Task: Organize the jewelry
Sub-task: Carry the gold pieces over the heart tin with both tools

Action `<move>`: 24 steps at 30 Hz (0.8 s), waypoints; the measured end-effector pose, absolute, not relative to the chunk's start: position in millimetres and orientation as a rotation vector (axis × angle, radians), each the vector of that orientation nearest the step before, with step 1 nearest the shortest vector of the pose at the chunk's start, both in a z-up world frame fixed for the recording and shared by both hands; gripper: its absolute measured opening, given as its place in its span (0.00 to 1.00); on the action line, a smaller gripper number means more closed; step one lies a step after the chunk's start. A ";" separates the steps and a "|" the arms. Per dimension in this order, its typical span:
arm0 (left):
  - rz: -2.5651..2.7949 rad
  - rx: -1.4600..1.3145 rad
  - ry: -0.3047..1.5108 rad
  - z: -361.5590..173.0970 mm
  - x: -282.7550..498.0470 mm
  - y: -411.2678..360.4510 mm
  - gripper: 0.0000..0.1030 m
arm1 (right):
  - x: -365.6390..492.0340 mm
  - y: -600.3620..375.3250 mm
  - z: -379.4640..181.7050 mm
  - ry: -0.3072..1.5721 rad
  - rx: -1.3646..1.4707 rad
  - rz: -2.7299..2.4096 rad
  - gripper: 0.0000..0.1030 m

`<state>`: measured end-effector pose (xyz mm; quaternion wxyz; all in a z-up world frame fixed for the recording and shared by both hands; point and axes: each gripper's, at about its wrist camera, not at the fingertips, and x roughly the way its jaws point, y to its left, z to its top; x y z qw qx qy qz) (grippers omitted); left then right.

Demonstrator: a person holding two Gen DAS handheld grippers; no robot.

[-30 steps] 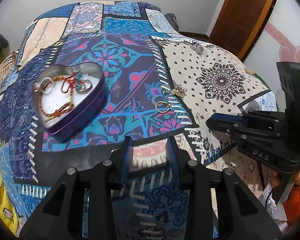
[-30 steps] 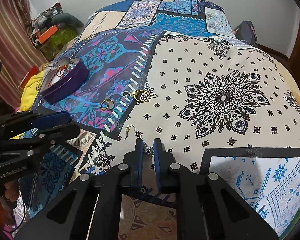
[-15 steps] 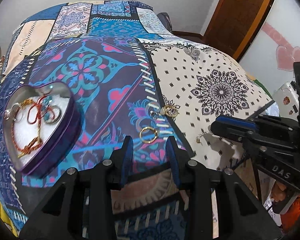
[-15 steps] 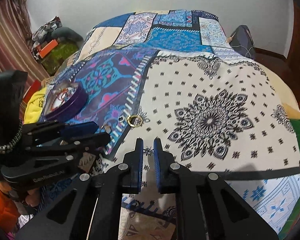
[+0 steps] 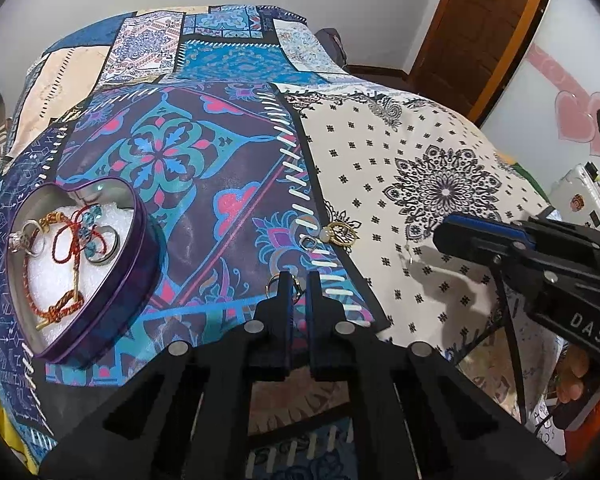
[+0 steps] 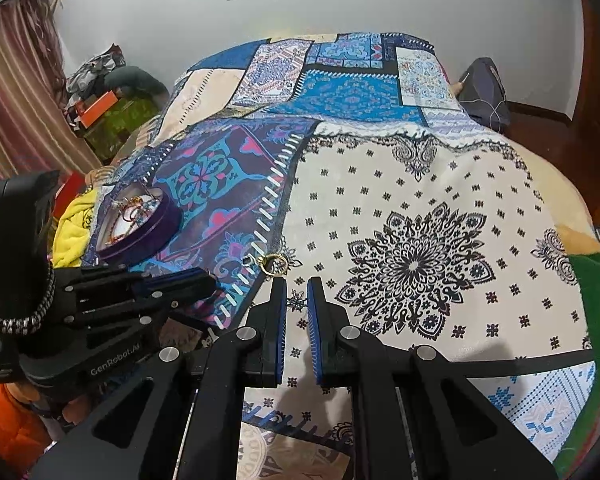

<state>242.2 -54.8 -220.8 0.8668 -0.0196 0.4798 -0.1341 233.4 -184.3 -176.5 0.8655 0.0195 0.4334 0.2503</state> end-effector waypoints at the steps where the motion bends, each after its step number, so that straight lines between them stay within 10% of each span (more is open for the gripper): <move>1: -0.278 -0.040 1.001 -219.5 240.3 -54.0 0.03 | 232.6 -184.0 -173.8 0.901 0.041 0.524 0.09; 24: -0.159 -0.096 0.821 -149.0 187.3 13.8 0.03 | 224.1 -130.7 -116.8 0.762 0.014 0.616 0.09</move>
